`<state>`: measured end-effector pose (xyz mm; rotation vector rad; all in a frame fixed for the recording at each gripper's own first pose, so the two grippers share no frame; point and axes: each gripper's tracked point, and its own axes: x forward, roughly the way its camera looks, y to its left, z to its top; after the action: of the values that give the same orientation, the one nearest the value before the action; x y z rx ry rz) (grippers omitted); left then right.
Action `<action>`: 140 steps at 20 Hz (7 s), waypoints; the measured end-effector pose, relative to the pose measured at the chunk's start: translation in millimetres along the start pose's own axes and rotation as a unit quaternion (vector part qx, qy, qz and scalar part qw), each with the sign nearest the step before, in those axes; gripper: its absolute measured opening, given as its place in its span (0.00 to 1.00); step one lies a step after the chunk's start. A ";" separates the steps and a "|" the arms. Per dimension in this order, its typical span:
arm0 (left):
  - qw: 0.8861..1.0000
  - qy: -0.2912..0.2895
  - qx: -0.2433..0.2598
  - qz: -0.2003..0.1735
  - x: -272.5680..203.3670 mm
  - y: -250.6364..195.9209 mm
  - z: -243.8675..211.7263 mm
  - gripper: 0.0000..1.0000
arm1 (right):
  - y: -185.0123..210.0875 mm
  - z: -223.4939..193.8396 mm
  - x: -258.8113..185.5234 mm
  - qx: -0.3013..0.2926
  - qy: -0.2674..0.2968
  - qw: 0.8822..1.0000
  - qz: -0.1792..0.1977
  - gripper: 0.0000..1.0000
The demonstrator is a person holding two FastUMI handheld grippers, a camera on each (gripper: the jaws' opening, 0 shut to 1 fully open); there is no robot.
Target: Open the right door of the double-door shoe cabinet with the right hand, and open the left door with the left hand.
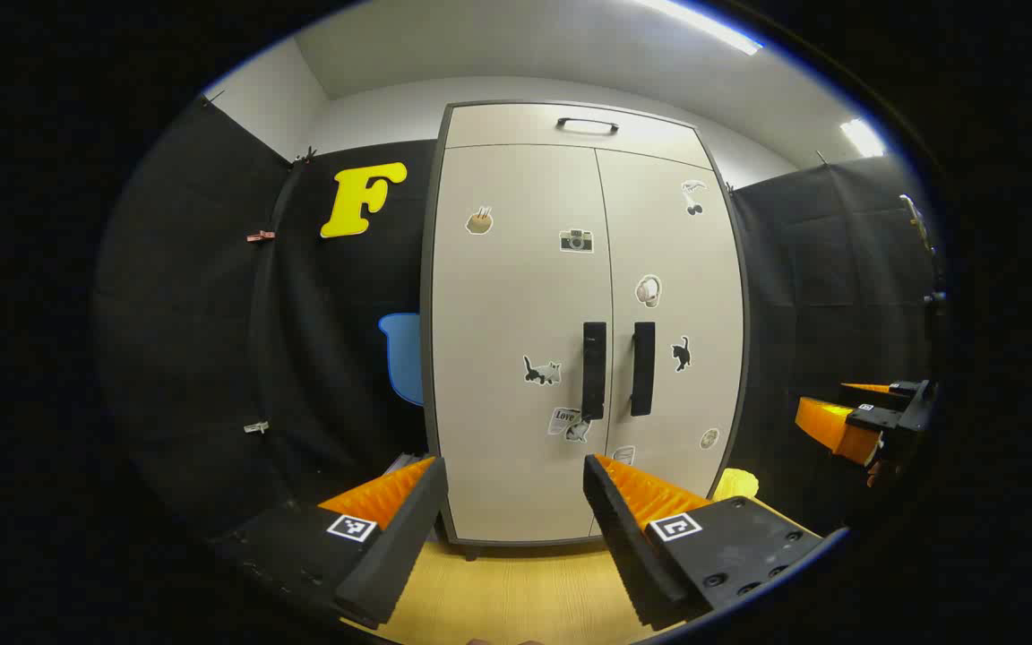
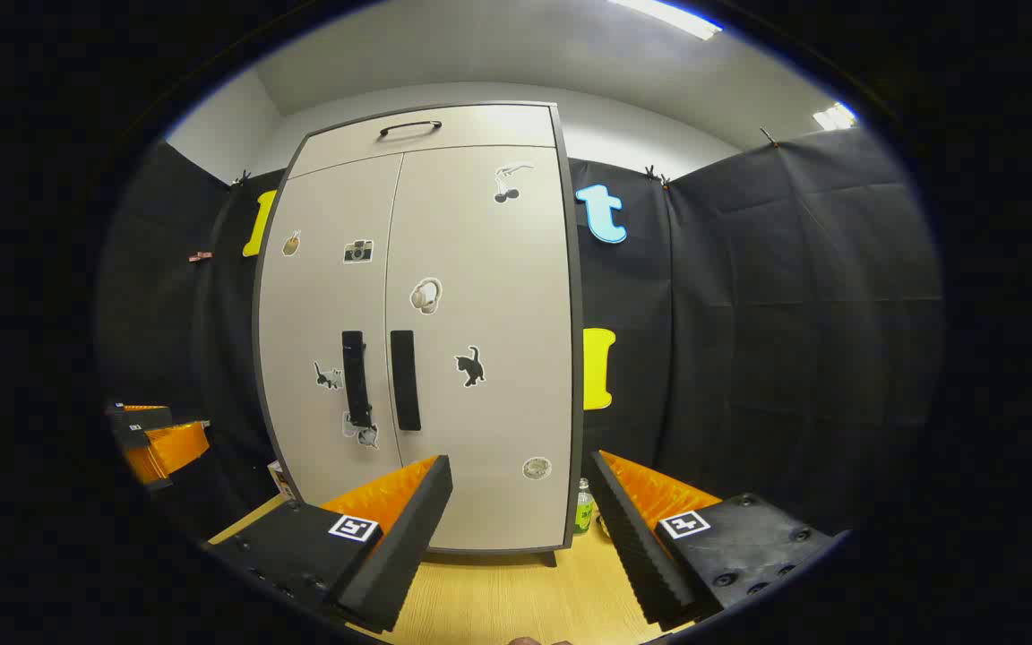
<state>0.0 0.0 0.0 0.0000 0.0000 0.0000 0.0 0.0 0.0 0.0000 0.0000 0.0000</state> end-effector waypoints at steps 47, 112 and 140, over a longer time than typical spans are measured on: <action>0.996 0.035 -0.025 0.073 -9.6 63.6 -37.4 0.95 | 120.5 43.1 162.1 -0.001 0.012 0.997 0.071 0.99; 0.999 0.030 -0.032 0.031 4.3 -2.1 -31.9 0.95 | 91.7 11.5 120.5 0.021 0.080 0.980 0.182 0.14; 0.990 0.099 -0.098 -0.013 -5.1 -9.3 -66.9 0.95 | -27.0 16.4 101.3 0.047 0.054 0.997 -0.014 0.09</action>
<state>-5.1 -9.3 -66.9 -0.1969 0.1979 -0.0263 101.3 -27.0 16.4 0.0946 0.1078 -0.0275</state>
